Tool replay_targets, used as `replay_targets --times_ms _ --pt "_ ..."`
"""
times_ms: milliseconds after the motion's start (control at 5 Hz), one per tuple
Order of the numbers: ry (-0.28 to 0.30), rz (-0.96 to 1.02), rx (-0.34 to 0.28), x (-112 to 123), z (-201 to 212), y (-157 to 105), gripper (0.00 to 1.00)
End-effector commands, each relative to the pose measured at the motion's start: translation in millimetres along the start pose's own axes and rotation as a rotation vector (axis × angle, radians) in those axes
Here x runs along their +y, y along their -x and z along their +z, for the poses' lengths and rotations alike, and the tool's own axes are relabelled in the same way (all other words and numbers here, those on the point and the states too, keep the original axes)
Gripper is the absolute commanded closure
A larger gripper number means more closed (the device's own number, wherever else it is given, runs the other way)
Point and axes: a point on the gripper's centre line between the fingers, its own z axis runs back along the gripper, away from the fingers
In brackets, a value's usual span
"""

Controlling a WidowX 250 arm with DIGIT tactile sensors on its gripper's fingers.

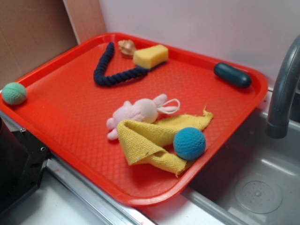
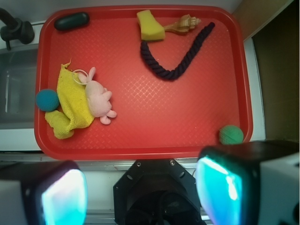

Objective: Grab the yellow cloth.

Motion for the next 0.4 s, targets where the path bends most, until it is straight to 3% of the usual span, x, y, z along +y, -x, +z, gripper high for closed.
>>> replay_targets --times_ms 0,200 --pt "0.000 0.000 0.000 0.0 0.0 0.0 0.00" --pt "0.038 -0.247 0.009 -40.0 -49.7 -15.3 0.00"
